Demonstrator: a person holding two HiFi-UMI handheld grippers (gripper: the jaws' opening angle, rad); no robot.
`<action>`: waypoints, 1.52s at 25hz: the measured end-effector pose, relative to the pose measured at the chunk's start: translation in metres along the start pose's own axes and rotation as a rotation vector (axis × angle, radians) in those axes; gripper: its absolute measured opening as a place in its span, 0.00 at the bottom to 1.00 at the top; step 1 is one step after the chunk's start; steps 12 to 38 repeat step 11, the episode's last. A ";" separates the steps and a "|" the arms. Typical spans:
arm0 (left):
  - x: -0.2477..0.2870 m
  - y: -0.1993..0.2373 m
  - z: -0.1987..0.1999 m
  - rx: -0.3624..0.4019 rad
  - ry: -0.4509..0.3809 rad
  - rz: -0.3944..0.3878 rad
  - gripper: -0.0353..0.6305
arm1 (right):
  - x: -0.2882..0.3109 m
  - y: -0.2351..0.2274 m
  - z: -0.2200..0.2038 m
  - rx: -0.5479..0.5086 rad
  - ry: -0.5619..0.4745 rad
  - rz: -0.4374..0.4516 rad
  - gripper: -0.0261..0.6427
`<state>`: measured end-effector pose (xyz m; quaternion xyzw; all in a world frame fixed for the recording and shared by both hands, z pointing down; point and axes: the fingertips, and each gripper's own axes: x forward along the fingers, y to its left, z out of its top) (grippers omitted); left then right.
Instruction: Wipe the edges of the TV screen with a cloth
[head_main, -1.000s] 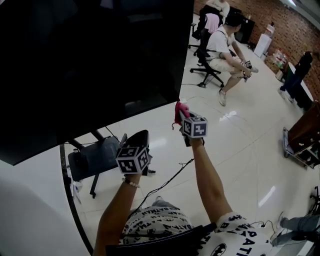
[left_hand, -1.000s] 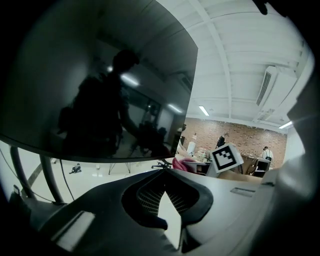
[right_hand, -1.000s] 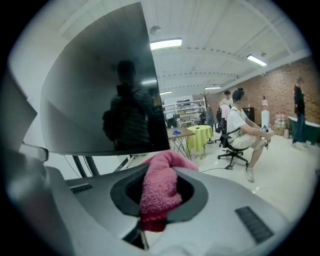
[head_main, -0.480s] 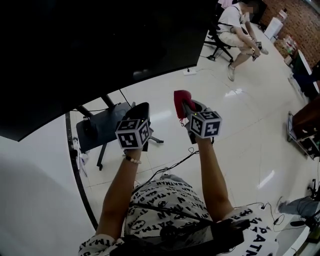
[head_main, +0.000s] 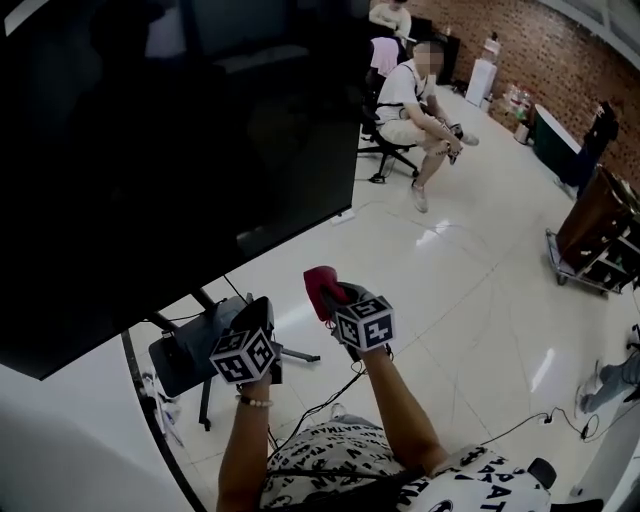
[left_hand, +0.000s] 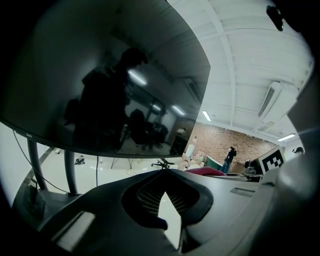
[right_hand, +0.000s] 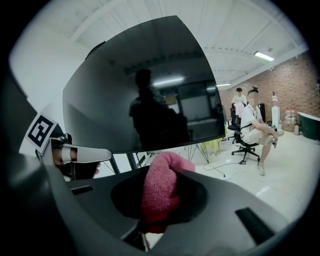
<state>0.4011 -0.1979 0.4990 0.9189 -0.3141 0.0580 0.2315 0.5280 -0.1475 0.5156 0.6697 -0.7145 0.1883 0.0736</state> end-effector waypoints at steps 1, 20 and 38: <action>0.000 0.000 0.001 0.007 0.004 -0.003 0.05 | -0.002 0.001 0.001 -0.001 0.001 -0.005 0.13; 0.004 -0.011 -0.002 0.040 0.041 -0.054 0.05 | -0.014 0.008 0.005 0.004 -0.008 -0.037 0.13; 0.004 -0.011 -0.002 0.040 0.041 -0.054 0.05 | -0.014 0.008 0.005 0.004 -0.008 -0.037 0.13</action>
